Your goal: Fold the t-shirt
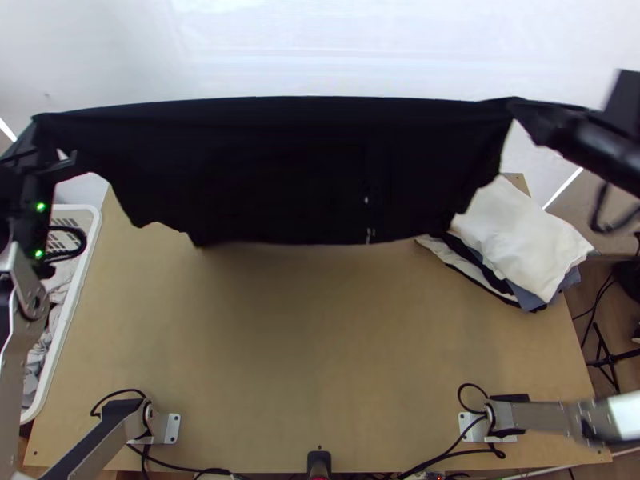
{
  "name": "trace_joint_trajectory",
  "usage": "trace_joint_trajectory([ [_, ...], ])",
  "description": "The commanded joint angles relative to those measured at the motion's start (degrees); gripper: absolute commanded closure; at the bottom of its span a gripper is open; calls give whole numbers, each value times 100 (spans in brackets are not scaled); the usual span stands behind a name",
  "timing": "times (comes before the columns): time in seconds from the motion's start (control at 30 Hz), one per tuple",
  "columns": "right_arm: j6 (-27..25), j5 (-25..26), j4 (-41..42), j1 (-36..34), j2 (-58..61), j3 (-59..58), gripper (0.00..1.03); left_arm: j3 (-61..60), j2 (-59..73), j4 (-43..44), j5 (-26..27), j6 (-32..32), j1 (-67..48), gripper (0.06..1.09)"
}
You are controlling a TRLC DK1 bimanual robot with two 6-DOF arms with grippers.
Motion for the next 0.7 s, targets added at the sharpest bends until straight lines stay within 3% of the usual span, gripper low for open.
trace_joint_trajectory([
  [0.0,-765,11,27,-101,-1433,-370,100,-500,-863,429,57,-112,80,105],
  [0.1,-791,11,-114,-268,-1942,-545,100,-957,-1276,842,83,-33,9,105],
  [0.23,-1011,11,-606,-268,-2435,-959,100,-1098,-1513,623,83,-104,-122,105],
  [0.47,-1020,11,-738,-250,-2610,-2075,100,-1098,-1487,-705,136,-156,-430,105],
  [0.6,-862,11,-729,-259,-2417,-3288,100,-1467,-1346,-1997,637,-60,-474,105],
  [0.67,-914,11,-544,-259,-2382,-3912,100,-1994,-1461,-2146,944,-24,-474,105],
])
